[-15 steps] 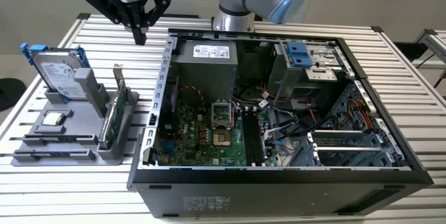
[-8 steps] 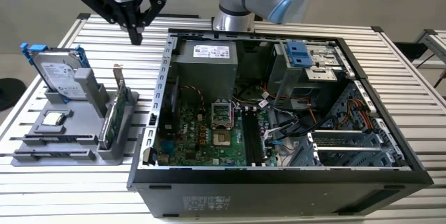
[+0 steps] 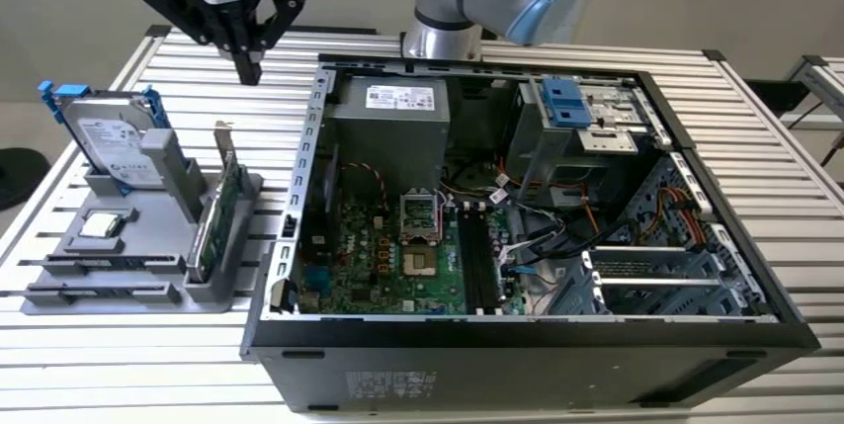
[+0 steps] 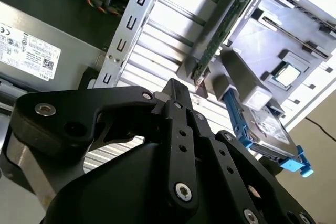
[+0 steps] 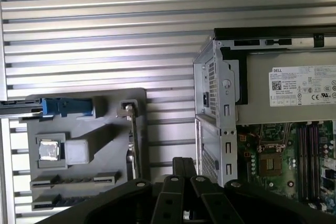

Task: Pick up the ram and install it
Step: 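Reach for the ram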

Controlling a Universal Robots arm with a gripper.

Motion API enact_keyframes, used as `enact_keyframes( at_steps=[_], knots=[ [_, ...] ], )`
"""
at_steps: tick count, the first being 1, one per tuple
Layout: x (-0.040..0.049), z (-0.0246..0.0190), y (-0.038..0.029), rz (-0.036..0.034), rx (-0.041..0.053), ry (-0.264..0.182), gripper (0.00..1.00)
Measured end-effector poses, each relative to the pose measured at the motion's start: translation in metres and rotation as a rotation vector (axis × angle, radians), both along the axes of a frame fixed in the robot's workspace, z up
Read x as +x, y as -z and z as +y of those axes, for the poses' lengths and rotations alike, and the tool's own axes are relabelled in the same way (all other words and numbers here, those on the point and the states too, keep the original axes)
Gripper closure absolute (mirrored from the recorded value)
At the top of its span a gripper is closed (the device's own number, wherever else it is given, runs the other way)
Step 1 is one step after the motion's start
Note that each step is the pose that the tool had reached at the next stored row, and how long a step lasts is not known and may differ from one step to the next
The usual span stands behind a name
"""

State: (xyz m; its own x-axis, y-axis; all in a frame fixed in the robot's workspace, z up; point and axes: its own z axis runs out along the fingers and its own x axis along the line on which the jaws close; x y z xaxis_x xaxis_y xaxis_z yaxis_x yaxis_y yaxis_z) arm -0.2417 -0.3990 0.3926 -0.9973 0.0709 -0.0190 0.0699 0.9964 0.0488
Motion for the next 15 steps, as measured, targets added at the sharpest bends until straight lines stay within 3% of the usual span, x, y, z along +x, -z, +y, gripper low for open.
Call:
enact_keyframes(
  at_steps=[15],
  knots=[
    [-0.0131, 0.0, 0.0, 0.0, 0.0, 0.0, 1.0]
  ],
)
